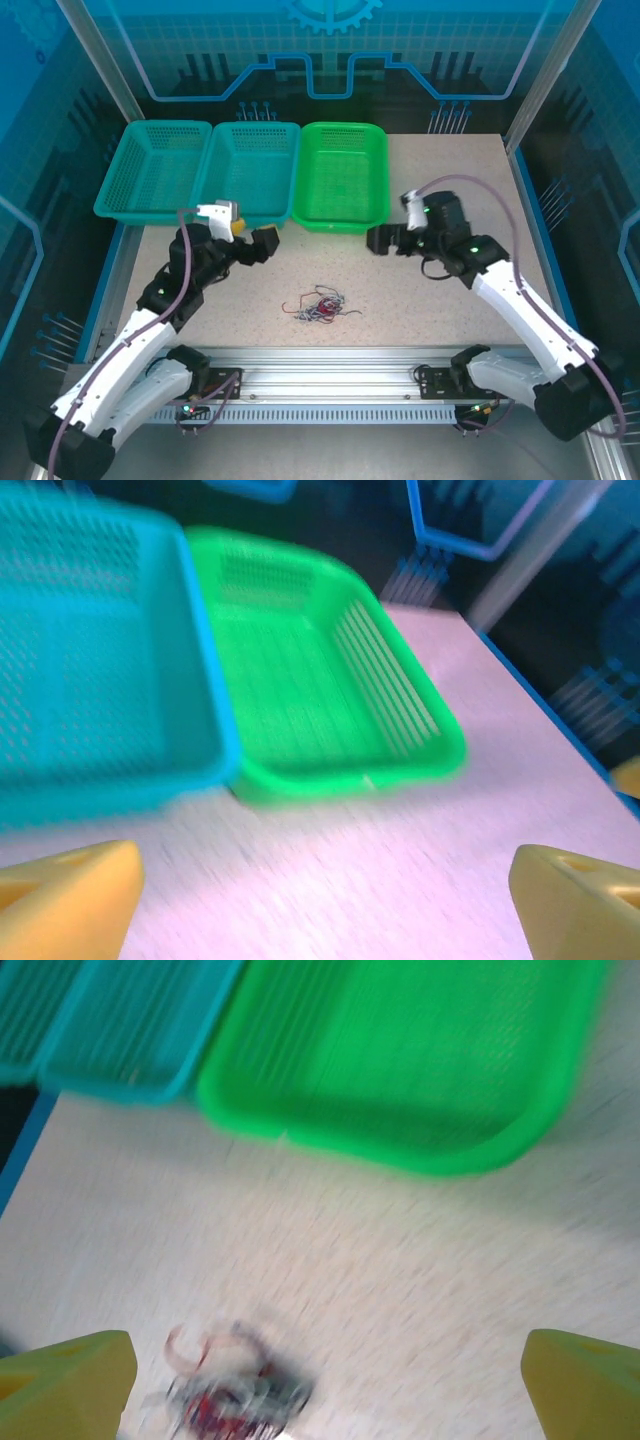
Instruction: Untangle the cables
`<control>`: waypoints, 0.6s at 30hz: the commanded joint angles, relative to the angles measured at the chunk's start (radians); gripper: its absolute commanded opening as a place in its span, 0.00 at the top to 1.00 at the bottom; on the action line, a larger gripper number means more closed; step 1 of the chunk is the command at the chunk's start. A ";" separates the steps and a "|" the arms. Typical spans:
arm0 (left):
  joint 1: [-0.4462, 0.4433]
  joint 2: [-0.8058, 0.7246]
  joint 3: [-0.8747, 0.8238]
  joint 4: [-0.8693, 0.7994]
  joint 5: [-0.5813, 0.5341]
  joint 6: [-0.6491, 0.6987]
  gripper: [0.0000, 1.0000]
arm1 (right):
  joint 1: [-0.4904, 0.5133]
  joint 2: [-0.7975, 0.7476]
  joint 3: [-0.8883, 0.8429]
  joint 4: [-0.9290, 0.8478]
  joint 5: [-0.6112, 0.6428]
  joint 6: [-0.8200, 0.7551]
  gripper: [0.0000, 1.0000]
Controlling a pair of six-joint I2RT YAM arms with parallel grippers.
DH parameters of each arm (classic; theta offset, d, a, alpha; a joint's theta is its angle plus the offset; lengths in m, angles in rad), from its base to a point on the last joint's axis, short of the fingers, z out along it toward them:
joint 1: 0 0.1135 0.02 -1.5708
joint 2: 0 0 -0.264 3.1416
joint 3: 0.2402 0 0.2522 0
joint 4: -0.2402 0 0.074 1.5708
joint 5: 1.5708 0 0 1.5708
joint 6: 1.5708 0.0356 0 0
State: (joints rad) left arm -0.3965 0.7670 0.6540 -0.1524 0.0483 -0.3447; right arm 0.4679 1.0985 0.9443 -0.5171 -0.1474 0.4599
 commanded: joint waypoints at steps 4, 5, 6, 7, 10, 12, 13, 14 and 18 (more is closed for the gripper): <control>-0.145 -0.032 -0.056 -0.404 0.053 -0.298 0.13 | 0.298 0.116 -0.087 0.014 0.053 0.210 0.00; -0.155 -0.040 -0.071 -0.413 0.038 -0.308 0.15 | 0.351 0.155 -0.094 0.053 0.070 0.235 0.00; -0.160 -0.049 -0.087 -0.411 0.036 -0.307 0.15 | 0.392 0.199 -0.091 0.076 0.103 0.257 0.00; -0.162 -0.056 -0.099 -0.404 0.042 -0.302 0.16 | 0.430 0.247 -0.082 0.082 0.141 0.282 0.00; -0.163 -0.088 -0.127 -0.354 0.051 -0.272 0.16 | 0.509 0.405 -0.020 0.110 0.233 0.312 0.00; -0.164 -0.114 -0.140 -0.320 0.045 -0.238 0.16 | 0.534 0.502 0.017 0.158 0.246 0.308 0.00; -0.164 -0.127 -0.147 -0.307 0.040 -0.220 0.14 | 0.539 0.542 0.030 0.175 0.249 0.310 0.01; -0.165 -0.140 -0.153 -0.292 0.037 -0.201 0.12 | 0.541 0.580 0.050 0.187 0.249 0.317 0.03; -0.164 -0.182 -0.180 -0.247 0.032 -0.160 0.06 | 0.548 0.676 0.090 0.161 0.306 0.339 0.50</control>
State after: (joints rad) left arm -0.5529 0.6106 0.4946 -0.4500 0.0837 -0.5549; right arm 1.0035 1.7451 0.9970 -0.3733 0.0834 0.7601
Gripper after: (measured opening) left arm 0.928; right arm 0.598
